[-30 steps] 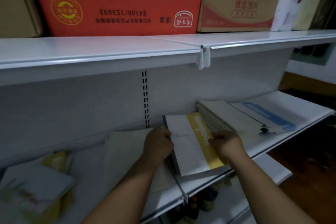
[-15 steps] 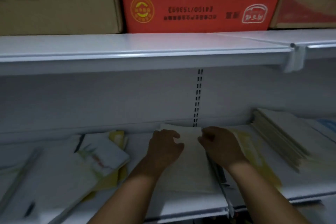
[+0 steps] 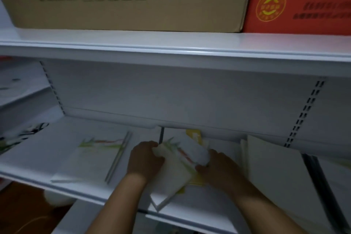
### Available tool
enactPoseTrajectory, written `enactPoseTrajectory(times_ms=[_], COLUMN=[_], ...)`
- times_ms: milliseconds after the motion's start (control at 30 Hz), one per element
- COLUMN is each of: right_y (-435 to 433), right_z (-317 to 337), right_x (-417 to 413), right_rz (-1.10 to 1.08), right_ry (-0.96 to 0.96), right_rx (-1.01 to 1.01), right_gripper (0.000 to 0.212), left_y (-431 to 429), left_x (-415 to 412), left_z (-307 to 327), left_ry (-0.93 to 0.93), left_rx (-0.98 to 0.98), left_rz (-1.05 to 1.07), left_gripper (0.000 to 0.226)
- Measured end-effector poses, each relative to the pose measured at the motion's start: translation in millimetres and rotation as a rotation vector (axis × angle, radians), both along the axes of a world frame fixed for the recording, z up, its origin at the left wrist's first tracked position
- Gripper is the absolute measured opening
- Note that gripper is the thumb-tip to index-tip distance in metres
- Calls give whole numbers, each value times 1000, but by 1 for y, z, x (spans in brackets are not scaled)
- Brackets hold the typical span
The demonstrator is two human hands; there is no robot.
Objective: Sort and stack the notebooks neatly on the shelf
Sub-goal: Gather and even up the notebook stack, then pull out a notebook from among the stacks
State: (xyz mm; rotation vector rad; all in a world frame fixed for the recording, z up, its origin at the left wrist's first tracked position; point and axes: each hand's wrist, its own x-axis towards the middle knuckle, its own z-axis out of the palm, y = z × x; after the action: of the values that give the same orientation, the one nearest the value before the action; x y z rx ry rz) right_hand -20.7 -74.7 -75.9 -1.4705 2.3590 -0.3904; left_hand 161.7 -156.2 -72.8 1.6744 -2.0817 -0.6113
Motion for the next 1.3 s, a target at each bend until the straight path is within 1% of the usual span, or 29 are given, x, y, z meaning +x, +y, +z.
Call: enactPoseTrajectory(times_ms=[133, 167, 233, 300, 367, 433, 600, 733, 833, 933, 1000, 1033, 1100, 1133, 1200, 1233, 1300], right_y=[-10, -12, -17, -22, -27, -40, -93, -133, -154, -160, -155, -151, -137, -130, -113, -104, -85], right_z=[4, 5, 5, 4, 8, 13, 15, 4, 3, -6, -11, -11, -8, -6, -5, -4, -5], right_x=[-5, -7, -9, -6, 1, 9, 64, 116, 148, 165, 167, 165, 156, 148, 126, 113, 86], right_rz=[-73, -86, -115, -153, -186, -189, -105, 70, 196, 313, 328, 329, 303, 271, 197, 161, 96], right_ry=[-51, -69, -147, -275, -399, -494, -611, -546, -509, -521, -525, -511, -446, -407, -286, -220, -114], right_rx=[7, -3, -102, -232, -345, -425, -491, -482, -466, -378, -303, -274, -281, -325, -407, -418, -380], right_gripper=[67, 65, 50, 34, 30, 27, 27, 30, 27, 27, 30, 34, 38, 38, 36, 36, 42], left_y=[-9, -12, -17, -23, -28, -34, -49, -60, -67, -72, -71, -68, -62, -57, -47, -40, -28], left_x=[13, 15, 19, 25, 34, 48, 104, 154, 182, 198, 201, 200, 193, 184, 156, 138, 97], left_z=[-8, -9, -8, -5, -1, 2, 5, 1, -5, -16, -21, -20, -13, -7, 2, 6, 6], left_ry=[-125, -146, -149, -119, -82, -44, 110, 171, 162, 59, 5, -31, -136, -128, 46, 137, 217], left_rx=[76, 77, 76, 81, 113, 118, 80, 66, 3, 28, 83, 85, 5, -58, -121, -105, -20], left_rz=[24, 21, -4, -57, -116, -122, 69, 222, 309, 363, 390, 411, 437, 417, 284, 183, -18], left_gripper=[66, 68, 69, 69, 69, 64, 51, 45, 40, 48, 52, 51, 45, 42, 38, 36, 33])
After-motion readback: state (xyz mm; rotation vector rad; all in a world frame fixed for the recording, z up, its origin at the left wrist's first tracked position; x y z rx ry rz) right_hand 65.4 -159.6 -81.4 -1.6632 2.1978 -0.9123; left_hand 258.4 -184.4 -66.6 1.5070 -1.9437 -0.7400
